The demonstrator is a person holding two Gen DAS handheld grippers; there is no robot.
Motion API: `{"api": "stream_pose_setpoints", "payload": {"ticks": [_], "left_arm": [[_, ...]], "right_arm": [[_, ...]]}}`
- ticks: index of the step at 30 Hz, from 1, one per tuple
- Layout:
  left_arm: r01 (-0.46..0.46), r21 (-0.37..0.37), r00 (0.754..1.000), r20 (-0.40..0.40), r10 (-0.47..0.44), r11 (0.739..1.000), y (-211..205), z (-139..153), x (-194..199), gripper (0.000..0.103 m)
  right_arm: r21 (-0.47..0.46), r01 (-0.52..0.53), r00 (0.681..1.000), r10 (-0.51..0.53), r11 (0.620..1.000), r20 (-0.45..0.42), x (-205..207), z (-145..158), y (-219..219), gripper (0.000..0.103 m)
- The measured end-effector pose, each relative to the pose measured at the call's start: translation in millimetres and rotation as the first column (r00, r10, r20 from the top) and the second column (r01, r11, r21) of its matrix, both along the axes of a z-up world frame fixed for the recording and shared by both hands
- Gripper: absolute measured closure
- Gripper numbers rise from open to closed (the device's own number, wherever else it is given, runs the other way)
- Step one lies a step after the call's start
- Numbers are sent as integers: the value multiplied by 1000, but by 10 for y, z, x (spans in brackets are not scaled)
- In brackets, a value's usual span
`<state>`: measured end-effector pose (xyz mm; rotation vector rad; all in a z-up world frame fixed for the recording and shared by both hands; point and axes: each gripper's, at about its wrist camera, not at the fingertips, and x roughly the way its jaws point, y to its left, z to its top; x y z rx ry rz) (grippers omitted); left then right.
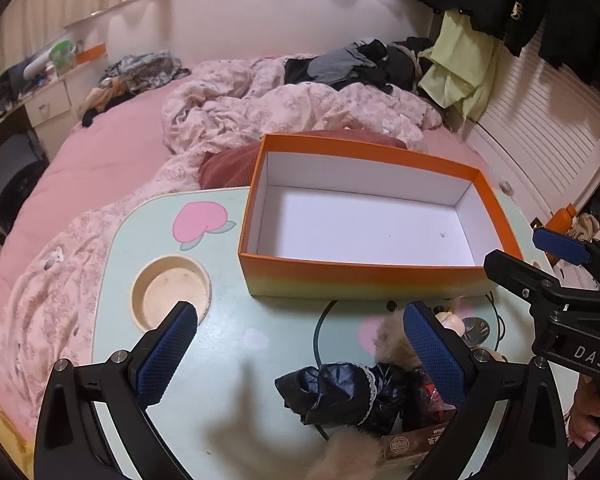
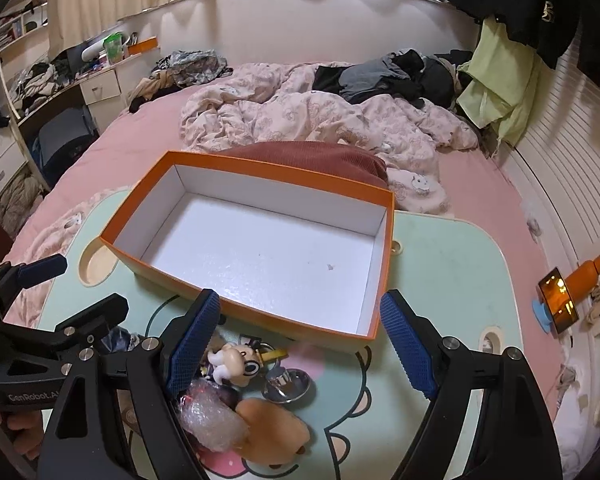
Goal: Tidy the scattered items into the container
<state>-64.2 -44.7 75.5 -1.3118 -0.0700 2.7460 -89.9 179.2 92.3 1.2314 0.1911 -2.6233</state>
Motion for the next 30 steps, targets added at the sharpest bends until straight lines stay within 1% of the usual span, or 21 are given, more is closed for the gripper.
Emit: {"api": "stream_pose_setpoints", "payload": {"ticks": [12,26,28,30], "left_arm": [[4,-1,1000,19,-4,1000,23,-61,-15,0],[2,3,1000,18,-2,1000,16,-37,-13,0],[5,20,1000,15,-5,1000,-8,17,30,0],[16,56,1000,-3,-16,998,-48,128,126,0]], "right_arm": [[10,1,1000,-1,1000,8,-1,-46,-20,21],[14,-1,1000,1,1000,12,13,-63,-51,21],[10,0,1000,0,1000,12,17,-57,-46,21],[1,13,1000,-13,1000,-9,66,-17,-23,21]]}}
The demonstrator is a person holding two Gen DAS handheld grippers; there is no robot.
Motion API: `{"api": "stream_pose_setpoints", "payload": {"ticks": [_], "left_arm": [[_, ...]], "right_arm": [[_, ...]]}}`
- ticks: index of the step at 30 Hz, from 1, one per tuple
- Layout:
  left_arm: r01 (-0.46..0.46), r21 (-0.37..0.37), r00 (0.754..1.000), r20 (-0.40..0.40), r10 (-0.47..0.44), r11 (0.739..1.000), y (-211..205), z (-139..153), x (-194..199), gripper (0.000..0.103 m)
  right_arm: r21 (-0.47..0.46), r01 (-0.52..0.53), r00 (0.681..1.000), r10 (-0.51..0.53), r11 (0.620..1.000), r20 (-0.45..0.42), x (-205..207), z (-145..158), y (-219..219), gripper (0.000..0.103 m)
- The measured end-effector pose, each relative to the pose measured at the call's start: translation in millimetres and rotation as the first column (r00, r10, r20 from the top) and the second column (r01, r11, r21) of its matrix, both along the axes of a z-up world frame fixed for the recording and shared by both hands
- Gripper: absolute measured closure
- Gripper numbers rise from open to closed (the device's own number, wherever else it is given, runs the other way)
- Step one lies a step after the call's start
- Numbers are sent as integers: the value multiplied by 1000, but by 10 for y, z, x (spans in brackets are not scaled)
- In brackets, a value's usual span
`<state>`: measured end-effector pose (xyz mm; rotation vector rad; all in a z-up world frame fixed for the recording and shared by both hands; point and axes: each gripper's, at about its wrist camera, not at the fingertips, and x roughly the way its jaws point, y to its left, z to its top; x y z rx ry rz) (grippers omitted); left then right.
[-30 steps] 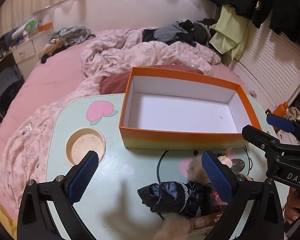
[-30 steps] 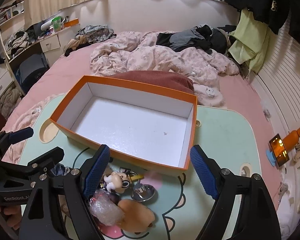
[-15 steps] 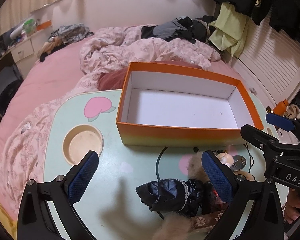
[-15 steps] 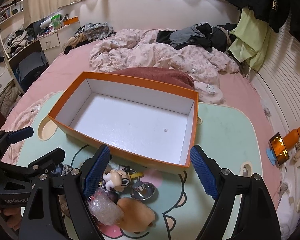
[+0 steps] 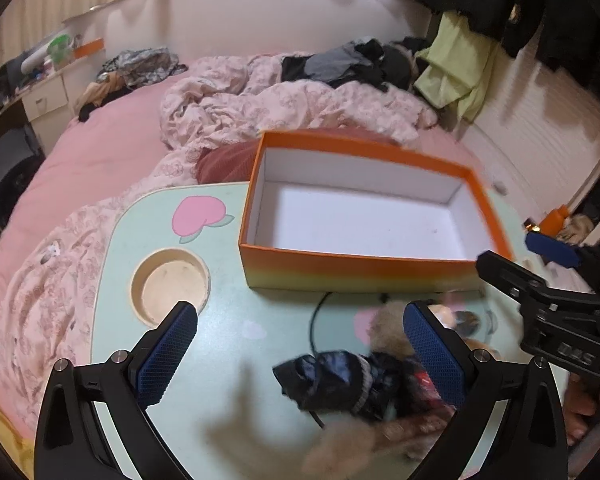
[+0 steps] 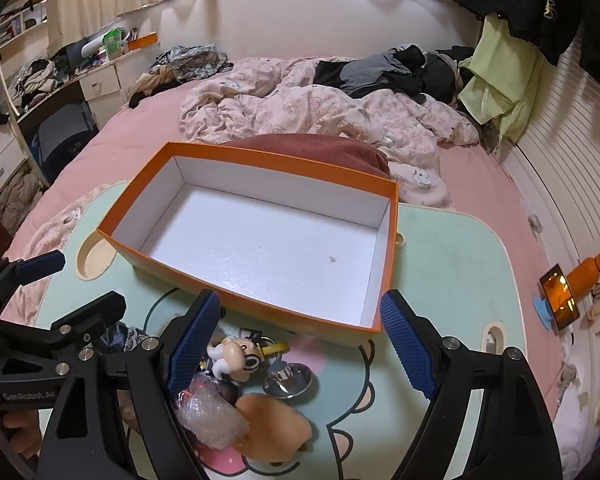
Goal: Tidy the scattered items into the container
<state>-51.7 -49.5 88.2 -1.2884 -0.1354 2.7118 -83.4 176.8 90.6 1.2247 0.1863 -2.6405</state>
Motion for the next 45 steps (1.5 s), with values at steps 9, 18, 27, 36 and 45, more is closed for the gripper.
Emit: {"api": "stream_pose_setpoints", "payload": {"ticks": [9,18,27,36,45], "left_arm": [[44,-74,990,-128,-54,996,-38,81,754,0],[1,-77,990,-138,-12,997,7,-590,1198,0],[65,-122,994,-82,-76,990,243,-858,1158,0],[51,-134,995,-82,-62,990,239,-958,1160,0],[76,-132,984,-149,-96,988,233,-970,1220,0]], "right_arm": [[-53,-45,983,35,998,-178,603,255,201,21],[-101,-63,991,50,993,-124,1062,-370,500,21],[-69,8,998,-12,998,-54,1160,-745,618,21],[-14,82,997,-82,997,-16,1091,-898,631,20],[-2,54,998,-54,999,-12,1094,-950,629,0]]}}
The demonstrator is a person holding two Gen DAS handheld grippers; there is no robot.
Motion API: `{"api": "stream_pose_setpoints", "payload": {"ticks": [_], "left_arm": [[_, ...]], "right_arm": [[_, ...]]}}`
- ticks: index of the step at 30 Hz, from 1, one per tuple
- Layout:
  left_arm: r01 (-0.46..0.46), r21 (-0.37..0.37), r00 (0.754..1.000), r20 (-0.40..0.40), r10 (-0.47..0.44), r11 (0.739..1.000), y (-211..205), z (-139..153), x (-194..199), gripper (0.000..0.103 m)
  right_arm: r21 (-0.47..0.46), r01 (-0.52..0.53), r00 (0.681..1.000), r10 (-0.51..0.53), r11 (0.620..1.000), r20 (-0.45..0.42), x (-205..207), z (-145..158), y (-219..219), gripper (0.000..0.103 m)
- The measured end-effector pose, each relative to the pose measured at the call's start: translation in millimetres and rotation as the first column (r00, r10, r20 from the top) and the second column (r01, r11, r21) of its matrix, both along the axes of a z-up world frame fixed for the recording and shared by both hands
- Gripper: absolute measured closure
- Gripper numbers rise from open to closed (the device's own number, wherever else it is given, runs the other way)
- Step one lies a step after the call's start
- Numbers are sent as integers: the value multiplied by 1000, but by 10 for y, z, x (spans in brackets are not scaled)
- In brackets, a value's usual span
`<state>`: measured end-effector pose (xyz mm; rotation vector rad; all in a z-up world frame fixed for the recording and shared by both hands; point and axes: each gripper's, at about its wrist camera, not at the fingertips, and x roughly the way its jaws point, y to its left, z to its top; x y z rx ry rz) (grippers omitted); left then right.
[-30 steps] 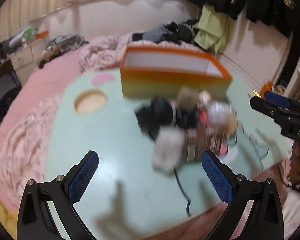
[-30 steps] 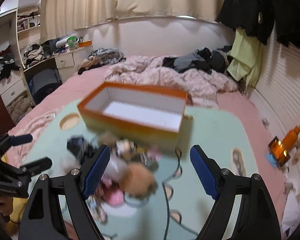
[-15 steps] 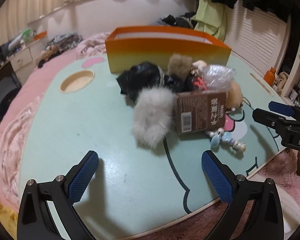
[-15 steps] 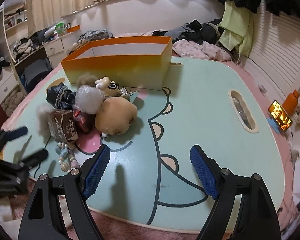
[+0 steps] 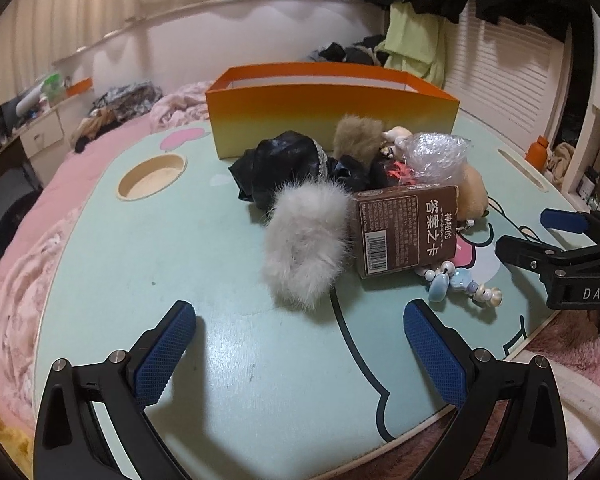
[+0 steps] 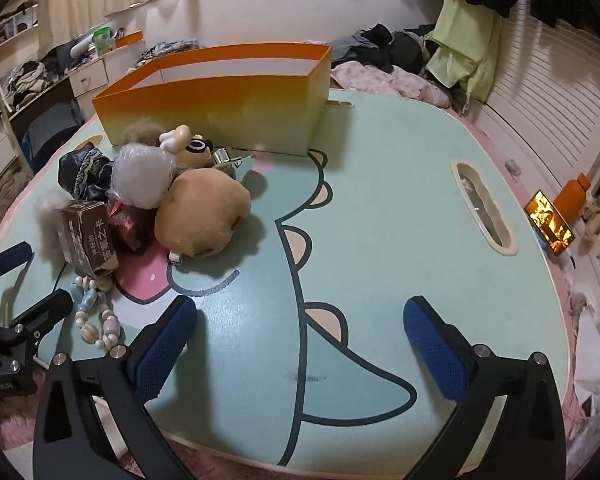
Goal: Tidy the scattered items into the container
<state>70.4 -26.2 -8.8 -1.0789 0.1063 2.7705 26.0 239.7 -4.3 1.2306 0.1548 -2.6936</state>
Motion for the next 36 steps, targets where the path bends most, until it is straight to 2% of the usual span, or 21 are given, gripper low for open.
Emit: {"api": "stream_pose_setpoints", "payload": {"ticks": [7,36], "left_arm": [[7,4,1000,-21,-7,1000,-5,7,1,0],[6,4,1000,-21,-6,1000,-1,9,1,0]], "right_arm": [[-2,-12,1000,12,1000,-11,25,-14,-15,0],[-1,-35,999,35,999,-23,4,17,-43,0]]}}
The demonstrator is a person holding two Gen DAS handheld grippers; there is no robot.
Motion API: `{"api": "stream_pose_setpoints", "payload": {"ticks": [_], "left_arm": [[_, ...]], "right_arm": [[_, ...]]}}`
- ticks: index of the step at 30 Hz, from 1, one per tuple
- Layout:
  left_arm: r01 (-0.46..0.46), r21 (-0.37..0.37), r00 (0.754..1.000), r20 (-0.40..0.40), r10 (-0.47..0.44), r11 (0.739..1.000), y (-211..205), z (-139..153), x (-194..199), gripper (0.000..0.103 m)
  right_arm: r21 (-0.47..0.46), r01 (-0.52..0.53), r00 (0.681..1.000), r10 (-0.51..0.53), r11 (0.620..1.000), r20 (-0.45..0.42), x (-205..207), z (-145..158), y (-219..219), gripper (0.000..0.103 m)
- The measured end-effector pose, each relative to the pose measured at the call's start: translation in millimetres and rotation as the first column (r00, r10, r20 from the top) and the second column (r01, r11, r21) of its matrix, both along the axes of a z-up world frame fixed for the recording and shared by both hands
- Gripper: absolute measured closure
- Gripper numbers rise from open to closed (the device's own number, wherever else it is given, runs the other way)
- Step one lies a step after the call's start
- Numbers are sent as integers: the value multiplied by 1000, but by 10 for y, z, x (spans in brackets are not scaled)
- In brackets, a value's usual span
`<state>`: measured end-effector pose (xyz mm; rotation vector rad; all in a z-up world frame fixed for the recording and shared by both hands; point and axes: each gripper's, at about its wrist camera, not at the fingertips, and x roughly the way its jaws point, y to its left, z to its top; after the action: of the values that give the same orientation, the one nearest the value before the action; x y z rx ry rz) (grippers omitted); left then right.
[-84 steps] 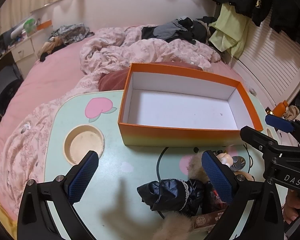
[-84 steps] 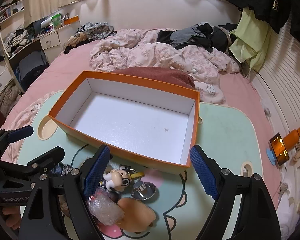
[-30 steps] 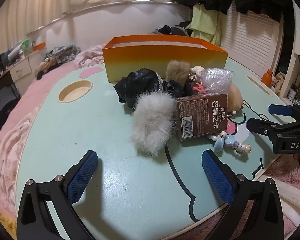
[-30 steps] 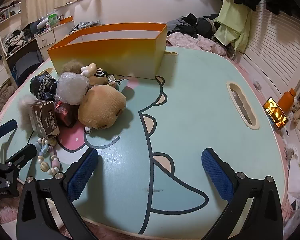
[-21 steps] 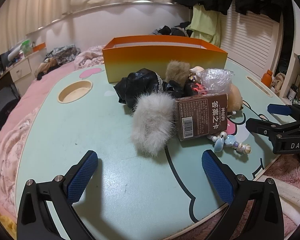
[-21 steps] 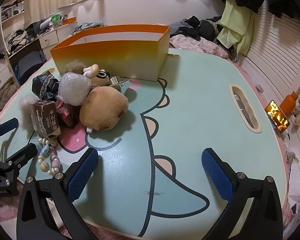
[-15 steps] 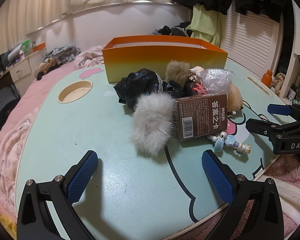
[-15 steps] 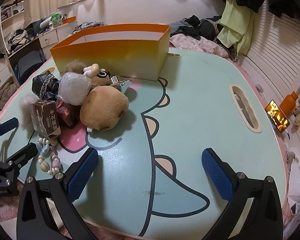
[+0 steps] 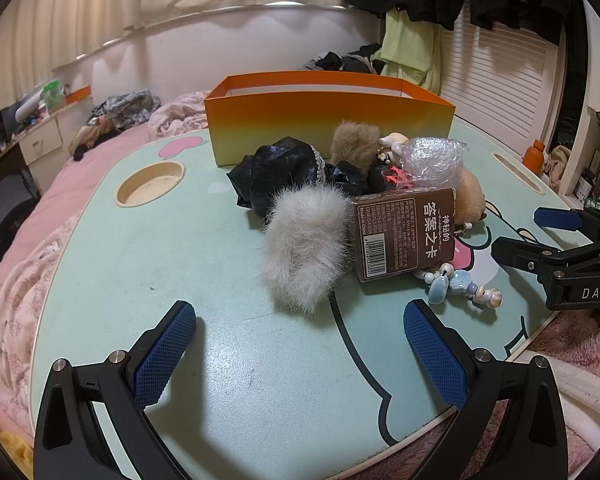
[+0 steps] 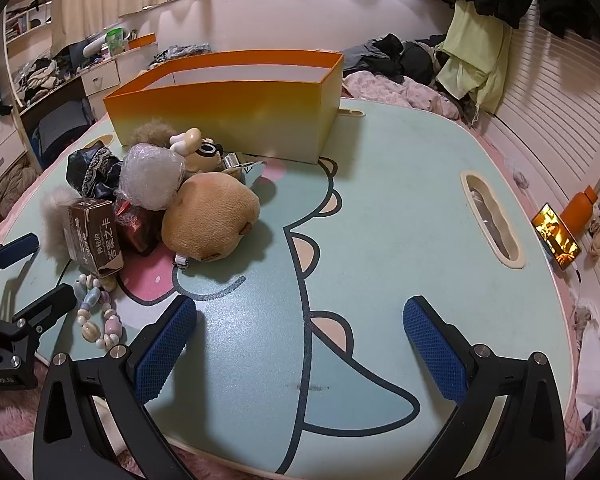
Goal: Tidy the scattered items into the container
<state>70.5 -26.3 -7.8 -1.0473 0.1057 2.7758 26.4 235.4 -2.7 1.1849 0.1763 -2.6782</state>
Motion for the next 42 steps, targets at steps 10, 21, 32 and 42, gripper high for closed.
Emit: {"api": "stream_pose_setpoints", "payload": {"ticks": [10,21,32,42], "left_arm": [[-1,0,1000,0,1,1000,0,0,2,0],[0,3,1000,-5,0,1000,-10,8,2,0],[-76,30,994,-70,78,997,-87,56,113,0],[-57,46,994,-90,61,997,-91,65,123,0]], "right_arm": [[0,2,1000,-2,1000,-1,0,4,-4,0],[0,2,1000,-2,1000,-2,3,2,-6,0],[-8,-5,1000,5,1000,-15,4,23,-4,0],[-59,-54,998,51,997,-42,79,50,-13,0]]}}
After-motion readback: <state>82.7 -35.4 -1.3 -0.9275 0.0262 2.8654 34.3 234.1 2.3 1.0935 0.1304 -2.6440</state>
